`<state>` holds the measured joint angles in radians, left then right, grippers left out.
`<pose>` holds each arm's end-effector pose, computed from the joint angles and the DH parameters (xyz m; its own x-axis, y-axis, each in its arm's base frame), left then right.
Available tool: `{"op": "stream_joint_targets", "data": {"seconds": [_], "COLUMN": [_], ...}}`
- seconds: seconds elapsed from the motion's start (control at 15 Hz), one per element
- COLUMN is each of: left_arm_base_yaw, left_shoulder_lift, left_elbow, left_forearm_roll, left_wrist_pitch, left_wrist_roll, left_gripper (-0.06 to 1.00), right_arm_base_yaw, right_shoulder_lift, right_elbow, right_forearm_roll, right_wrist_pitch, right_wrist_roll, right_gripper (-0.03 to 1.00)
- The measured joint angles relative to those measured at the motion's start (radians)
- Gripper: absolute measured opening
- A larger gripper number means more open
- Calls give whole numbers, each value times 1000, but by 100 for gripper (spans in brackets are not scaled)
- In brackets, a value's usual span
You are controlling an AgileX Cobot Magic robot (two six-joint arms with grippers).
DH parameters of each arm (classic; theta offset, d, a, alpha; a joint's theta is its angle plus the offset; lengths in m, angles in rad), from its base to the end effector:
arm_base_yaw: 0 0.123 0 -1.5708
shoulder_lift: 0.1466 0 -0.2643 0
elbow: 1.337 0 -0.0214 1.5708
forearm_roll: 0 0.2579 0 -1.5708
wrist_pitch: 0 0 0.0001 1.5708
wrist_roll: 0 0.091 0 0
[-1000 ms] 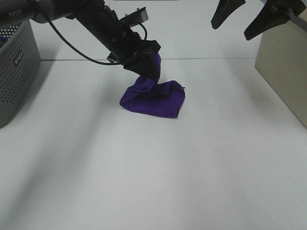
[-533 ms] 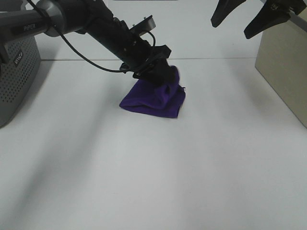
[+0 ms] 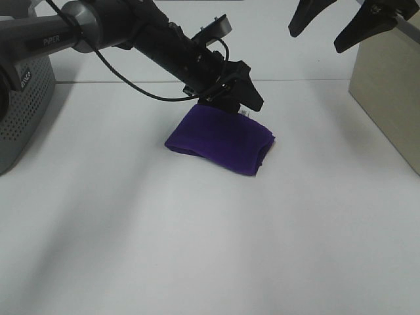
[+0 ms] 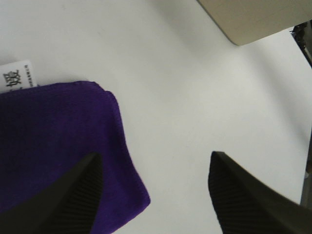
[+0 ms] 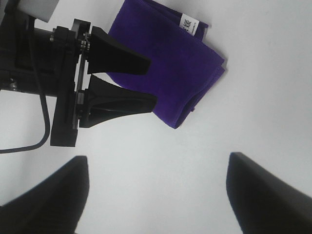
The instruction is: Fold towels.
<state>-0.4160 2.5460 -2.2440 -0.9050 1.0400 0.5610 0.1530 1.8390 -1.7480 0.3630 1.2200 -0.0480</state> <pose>0.4591 -0.2704 0.1465 -0.7892 0.3394 -0.5118 0.6096 0.5340 -0.5859 0.3861 0.0903 0.3053 -0.9401 -0.0670 -0.3344 -0.1865 0.9220 0.3394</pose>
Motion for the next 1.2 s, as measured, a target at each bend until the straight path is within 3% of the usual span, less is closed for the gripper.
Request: {"op": "stream_joint_targets", "data": {"seconds": [0.2,0.27,0.33,0.4,0.67,0.8,1.07,1.2], "left_arm_base_yaw": [60,69,90,95,120,154,264,322], "left_shoulder_lift": [-90,-106,-167,-186,-281,-299,-409,-636], "left_elbow": [0,0,0,0,0,3,101,401], "left_forearm_roll": [289,333,493,540,825,865,848,831], "left_wrist_pitch": [48,53,59,64,168,170,170,169], "left_wrist_roll": [-168,-193,-292,-324,-443,-475,-498,-476], "left_gripper": [70,72,76,77,77,77,77,77], "right_arm_base_yaw": [0,0,0,0,-1,-1,-1,-1], "right_shoulder_lift": [-2,-7,-28,-40,-134,-205,-373,-621], "right_elbow": [0,0,0,0,15,52,228,468], "right_forearm_roll": [0,-2,-37,-58,-292,-312,-311,-311], "right_wrist_pitch": [0,0,0,1,1,1,1,1], "right_wrist_roll": [1,1,6,11,114,121,158,170], "right_gripper": [76,76,76,76,76,76,76,76]}}
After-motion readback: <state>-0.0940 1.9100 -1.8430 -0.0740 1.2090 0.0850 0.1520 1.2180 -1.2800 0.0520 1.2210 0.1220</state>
